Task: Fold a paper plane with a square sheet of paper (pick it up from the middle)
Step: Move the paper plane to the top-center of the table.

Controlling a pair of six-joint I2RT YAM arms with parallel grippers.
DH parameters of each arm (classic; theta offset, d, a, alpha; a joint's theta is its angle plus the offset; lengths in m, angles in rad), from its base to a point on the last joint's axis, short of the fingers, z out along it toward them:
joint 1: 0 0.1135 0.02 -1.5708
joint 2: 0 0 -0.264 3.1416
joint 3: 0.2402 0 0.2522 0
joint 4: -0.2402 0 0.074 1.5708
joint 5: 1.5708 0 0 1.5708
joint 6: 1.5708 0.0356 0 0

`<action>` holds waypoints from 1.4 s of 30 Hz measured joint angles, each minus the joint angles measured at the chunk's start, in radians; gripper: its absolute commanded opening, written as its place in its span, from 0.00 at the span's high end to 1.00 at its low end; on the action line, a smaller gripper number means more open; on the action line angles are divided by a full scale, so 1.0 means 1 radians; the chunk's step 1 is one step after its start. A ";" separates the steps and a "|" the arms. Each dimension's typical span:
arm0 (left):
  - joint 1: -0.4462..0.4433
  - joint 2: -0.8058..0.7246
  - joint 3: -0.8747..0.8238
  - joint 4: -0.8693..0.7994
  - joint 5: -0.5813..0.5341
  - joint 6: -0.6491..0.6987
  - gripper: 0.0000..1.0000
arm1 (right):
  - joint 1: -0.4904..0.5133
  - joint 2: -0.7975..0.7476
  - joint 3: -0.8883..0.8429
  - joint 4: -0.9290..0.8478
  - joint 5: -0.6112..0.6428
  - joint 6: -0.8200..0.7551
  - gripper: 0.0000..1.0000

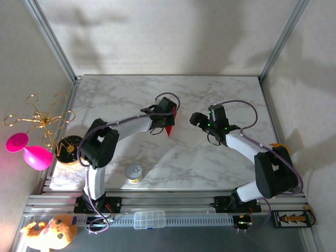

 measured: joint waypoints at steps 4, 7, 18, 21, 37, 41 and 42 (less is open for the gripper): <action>0.004 0.115 0.154 -0.076 -0.061 0.031 0.91 | -0.012 -0.025 -0.008 0.001 0.032 -0.021 0.05; 0.013 0.174 0.228 -0.111 -0.094 0.045 0.91 | -0.013 -0.025 -0.009 0.000 0.036 -0.034 0.01; 0.059 0.306 0.388 -0.191 -0.112 0.067 0.90 | -0.015 -0.026 -0.017 -0.005 0.036 -0.063 0.01; 0.065 0.333 0.407 -0.203 -0.108 0.072 0.87 | -0.015 -0.026 -0.026 -0.006 0.036 -0.066 0.01; 0.065 0.382 0.460 -0.227 -0.082 0.075 0.73 | -0.015 -0.026 -0.028 -0.006 0.031 -0.065 0.01; 0.064 0.390 0.470 -0.230 -0.082 0.075 0.70 | -0.015 -0.026 -0.028 -0.006 0.031 -0.065 0.01; 0.064 0.391 0.471 -0.230 -0.082 0.076 0.69 | -0.015 -0.025 -0.028 -0.006 0.031 -0.065 0.01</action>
